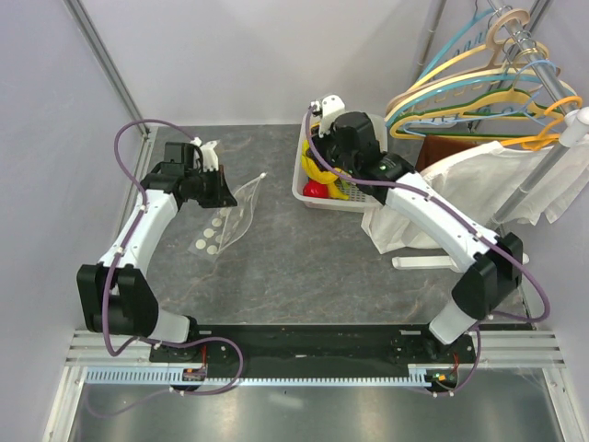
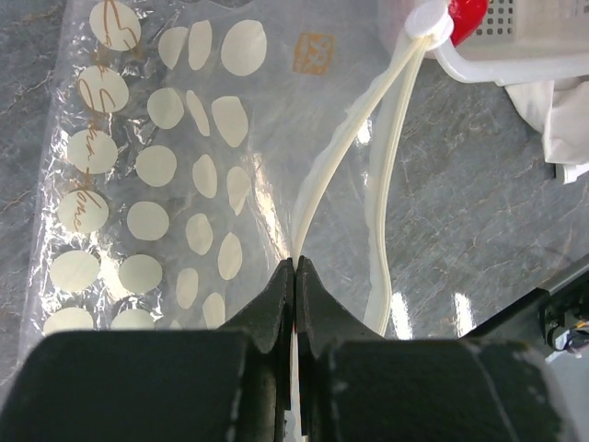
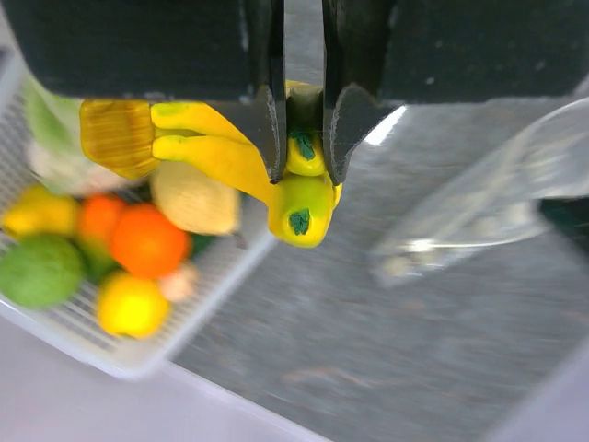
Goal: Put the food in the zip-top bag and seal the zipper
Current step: Pick up the fake fruit from the bin, then place the fake fruit in the zipper food storage bag.
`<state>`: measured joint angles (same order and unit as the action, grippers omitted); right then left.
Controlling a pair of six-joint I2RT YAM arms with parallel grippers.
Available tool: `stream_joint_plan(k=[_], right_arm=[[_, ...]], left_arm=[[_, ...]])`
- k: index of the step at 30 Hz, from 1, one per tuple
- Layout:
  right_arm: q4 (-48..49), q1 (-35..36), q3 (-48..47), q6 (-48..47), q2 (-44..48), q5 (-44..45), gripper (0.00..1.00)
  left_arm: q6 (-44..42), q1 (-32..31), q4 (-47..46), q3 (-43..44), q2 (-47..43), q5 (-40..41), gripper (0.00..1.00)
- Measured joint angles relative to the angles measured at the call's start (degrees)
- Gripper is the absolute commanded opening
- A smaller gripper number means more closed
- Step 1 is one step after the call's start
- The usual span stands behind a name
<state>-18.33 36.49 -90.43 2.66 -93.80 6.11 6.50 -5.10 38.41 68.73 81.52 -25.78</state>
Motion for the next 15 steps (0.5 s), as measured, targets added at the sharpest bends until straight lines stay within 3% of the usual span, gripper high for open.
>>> stream_joint_plan(k=[5,15], right_arm=[[2.99,0.28,0.09,3.32,4.52,-15.93,0.00],[24.70,6.54,8.55,9.79,11.26,-38.18,0.00]], left_arm=[[0.22,1.40,-0.02,0.00,0.68,-3.82,0.02],[1.20,2.10,0.22,0.00,0.87,-17.18,0.02]])
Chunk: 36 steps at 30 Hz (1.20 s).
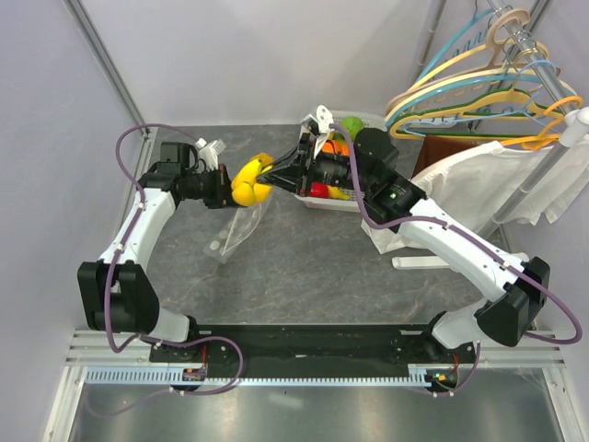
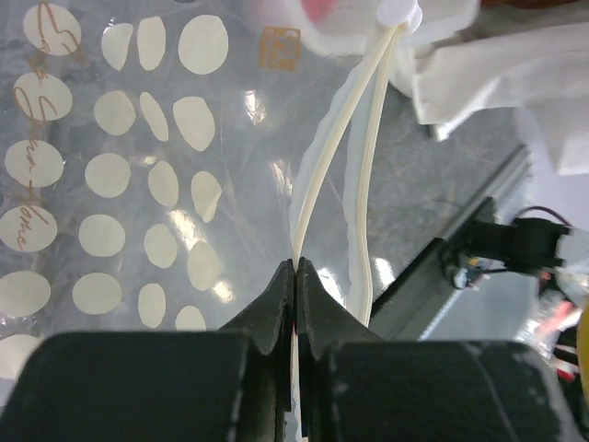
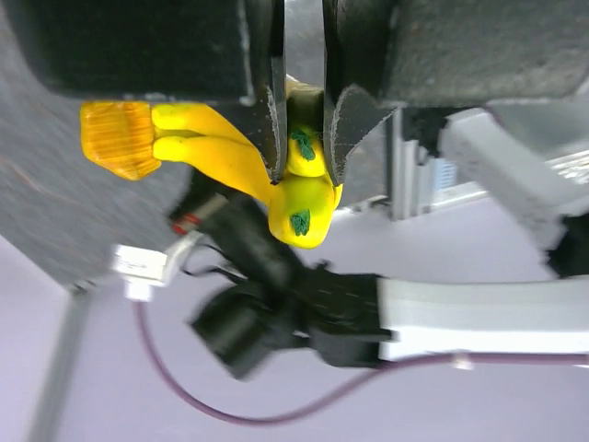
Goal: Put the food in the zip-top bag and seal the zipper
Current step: Place the fake fruit in the zipper food storage bag.
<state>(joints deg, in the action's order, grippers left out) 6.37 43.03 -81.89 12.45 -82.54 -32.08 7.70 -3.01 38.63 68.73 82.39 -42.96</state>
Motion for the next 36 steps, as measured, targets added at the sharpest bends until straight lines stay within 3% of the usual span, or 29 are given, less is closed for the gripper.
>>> stream_joint_plan(k=[5,17,36], right_arm=[[5.31,2.89,0.00,5.95,-0.02,-4.42,0.00],[9.25,6.62,1.84,21.05,-0.57,-0.61,0.00],[16.33,4.61,7.52,29.11,-6.10,-1.11,0.00]], left_arm=[[0.76,1.84,0.02,0.22,1.60,-7.21,0.02],[2.34,5.16,-0.04,0.33,2.56,-18.91,0.02],[3.37,5.51,-0.04,0.50,2.95,-24.76,0.02]])
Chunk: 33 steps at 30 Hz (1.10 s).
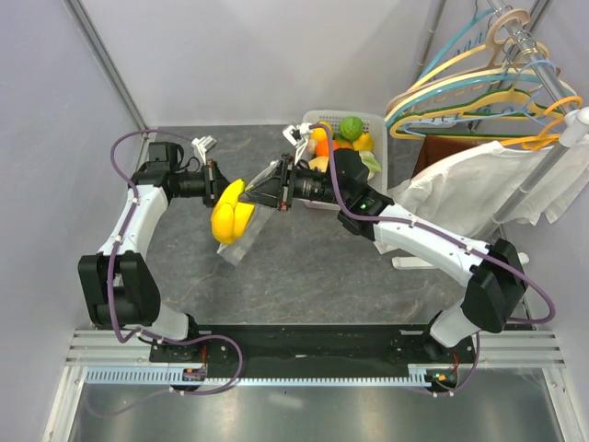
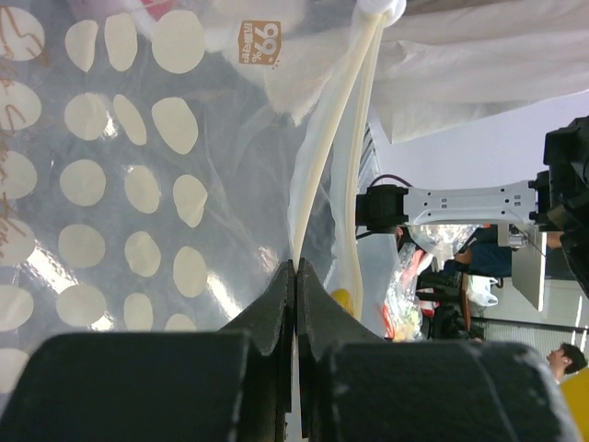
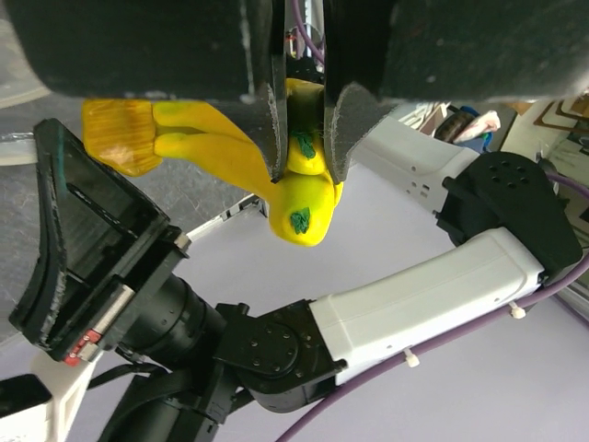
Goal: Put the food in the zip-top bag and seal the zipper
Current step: Place the fake fruit in the zipper food storage bag.
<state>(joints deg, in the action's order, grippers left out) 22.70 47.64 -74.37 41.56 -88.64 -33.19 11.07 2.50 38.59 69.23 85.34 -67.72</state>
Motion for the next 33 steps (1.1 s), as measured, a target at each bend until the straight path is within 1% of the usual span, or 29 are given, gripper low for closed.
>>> stream_joint_plan(k=[7,12,15,19,22,28,33], right_arm=[[0.00,-2.36,1.09,0.85,-0.26,-1.57,0.00],[-2.38,-3.52,1.29,-2.23,-0.26,-2.05,0.00],[-4.83,-3.76,1.40,-6.71,-0.31,-0.61,0.00],[-6.05,-4.31,1.73,-12.79,-0.35,3.48,0.00],[-6.56,-4.07,2.32,-16.79,-0.35,4.46,0.00],[-8.07,-0.59,2.78,-29.59,-0.59,5.29,0.00],[-8.24,4.24,4.55,-42.80,-0.59,10.71,0.00]], left_arm=[[-0.55,0.33,0.26,0.04,0.00,0.31,0.02],[-1.53,0.55,0.85,0.59,0.00,1.51,0.02],[-1.81,0.52,1.95,1.46,-0.04,1.33,0.02],[-2.62,0.37,3.72,1.68,-0.42,1.33,0.02],[-3.34,0.44,4.50,2.03,-0.42,1.40,0.02],[-3.69,0.42,6.36,2.51,-0.42,1.25,0.02],[-3.69,0.42,8.39,3.48,-0.22,0.46,0.02]])
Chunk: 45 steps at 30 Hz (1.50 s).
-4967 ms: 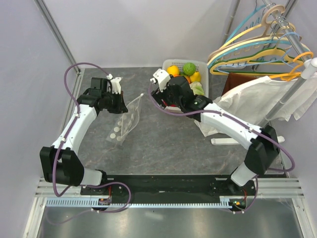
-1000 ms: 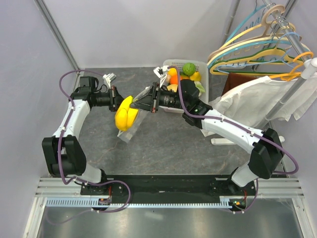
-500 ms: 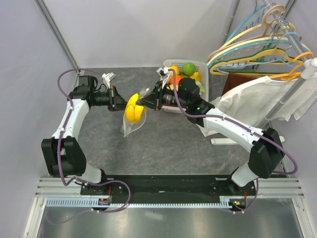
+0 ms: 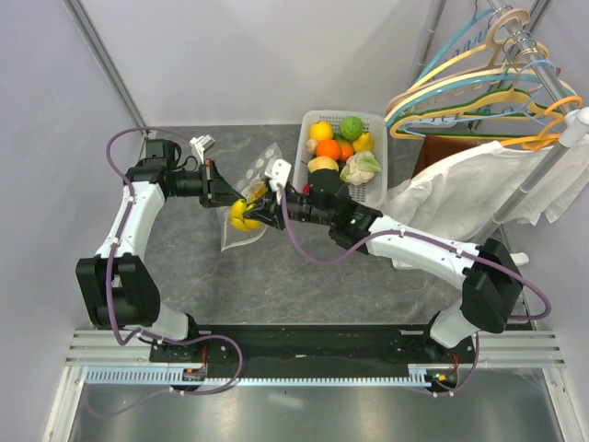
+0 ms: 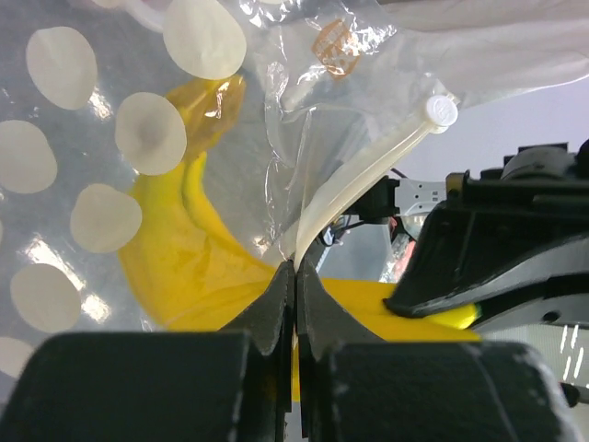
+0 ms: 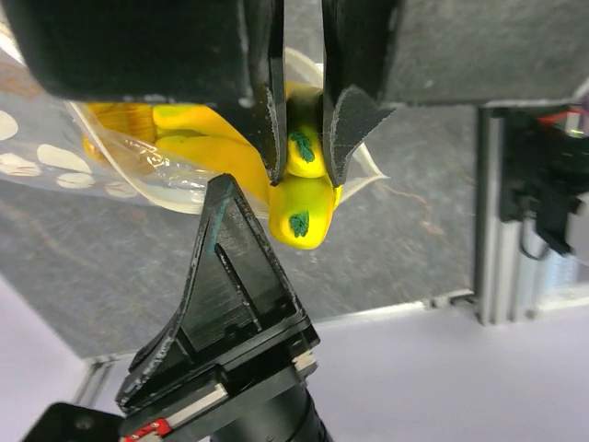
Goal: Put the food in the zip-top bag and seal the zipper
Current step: Place the fake fruit in the zipper food storage bag.
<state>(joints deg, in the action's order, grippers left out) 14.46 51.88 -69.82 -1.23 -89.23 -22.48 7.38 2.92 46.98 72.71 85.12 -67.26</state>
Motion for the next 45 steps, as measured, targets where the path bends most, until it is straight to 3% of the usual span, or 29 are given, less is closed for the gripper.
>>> stream_joint_plan(k=[14,23,26,27,28,31,37,45], right_arm=[[1.14,8.26,3.37,-29.75,-3.48,17.77,0.04],[1.84,9.44,4.55,-43.25,-4.09,20.24,0.08],[1.68,9.75,4.55,-46.69,-4.98,20.41,0.22],[1.49,9.90,4.50,-47.45,-5.44,20.44,0.32],[0.96,10.08,4.42,-48.19,-5.99,20.46,0.55],[-1.11,10.43,3.76,-49.33,-7.56,20.81,0.77],[-7.65,10.54,1.29,-48.43,-6.62,18.58,0.85],[-13.22,10.58,1.25,-42.62,6.54,12.15,0.85]], left_arm=[[0.02,-0.04,5.38,1.40,0.83,-2.08,0.02],[0.02,-0.04,9.46,2.47,2.60,-3.45,0.02],[0.02,-0.04,10.21,2.67,2.60,-3.48,0.02],[0.02,-0.04,10.45,2.67,2.62,-3.50,0.02],[0.02,-0.04,10.71,2.67,2.69,-3.52,0.02],[0.02,-0.04,11.54,2.67,3.13,-3.82,0.02],[-0.02,0.52,12.98,3.21,4.52,-3.82,0.02],[-1.22,2.03,14.03,6.01,6.69,-1.75,0.02]])
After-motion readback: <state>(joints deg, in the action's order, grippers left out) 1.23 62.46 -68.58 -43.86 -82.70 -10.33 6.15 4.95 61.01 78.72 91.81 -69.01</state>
